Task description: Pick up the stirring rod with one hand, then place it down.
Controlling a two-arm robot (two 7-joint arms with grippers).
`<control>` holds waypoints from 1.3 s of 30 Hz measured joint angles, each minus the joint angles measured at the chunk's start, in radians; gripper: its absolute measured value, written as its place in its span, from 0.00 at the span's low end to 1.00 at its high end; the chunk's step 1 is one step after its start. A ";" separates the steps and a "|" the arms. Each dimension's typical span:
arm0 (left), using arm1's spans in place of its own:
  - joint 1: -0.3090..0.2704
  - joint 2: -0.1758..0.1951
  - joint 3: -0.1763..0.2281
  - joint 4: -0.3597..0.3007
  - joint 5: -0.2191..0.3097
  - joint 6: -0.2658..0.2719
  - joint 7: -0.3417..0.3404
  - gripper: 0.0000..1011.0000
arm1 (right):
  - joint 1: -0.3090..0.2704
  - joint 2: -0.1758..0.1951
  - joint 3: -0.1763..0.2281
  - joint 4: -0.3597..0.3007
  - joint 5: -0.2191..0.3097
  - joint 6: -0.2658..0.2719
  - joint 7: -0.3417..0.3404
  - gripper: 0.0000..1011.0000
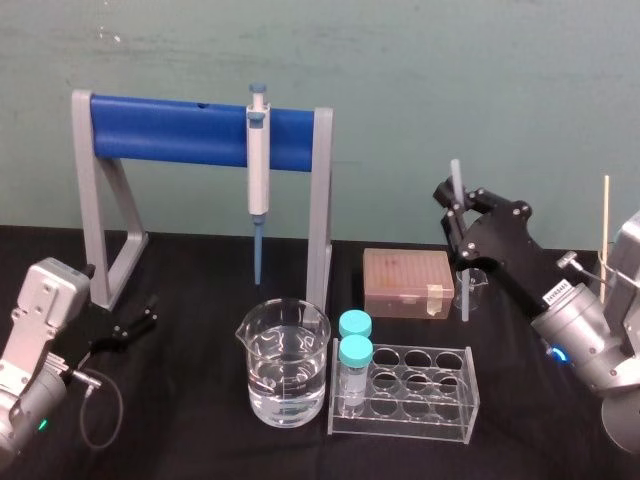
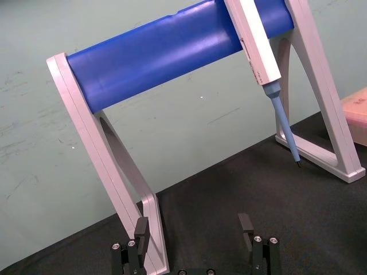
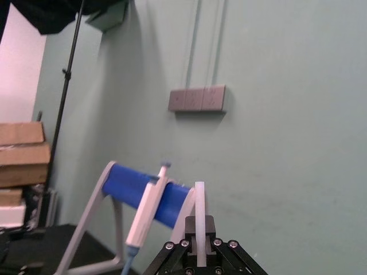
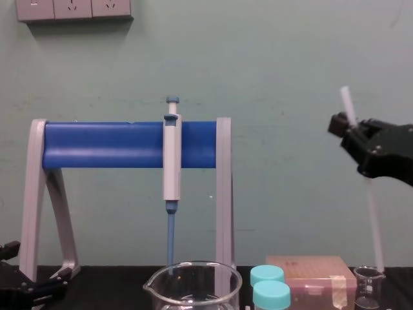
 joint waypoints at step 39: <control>0.000 0.000 0.000 0.000 0.000 0.000 0.000 0.99 | -0.018 -0.013 0.059 0.078 -0.014 -0.071 0.047 0.07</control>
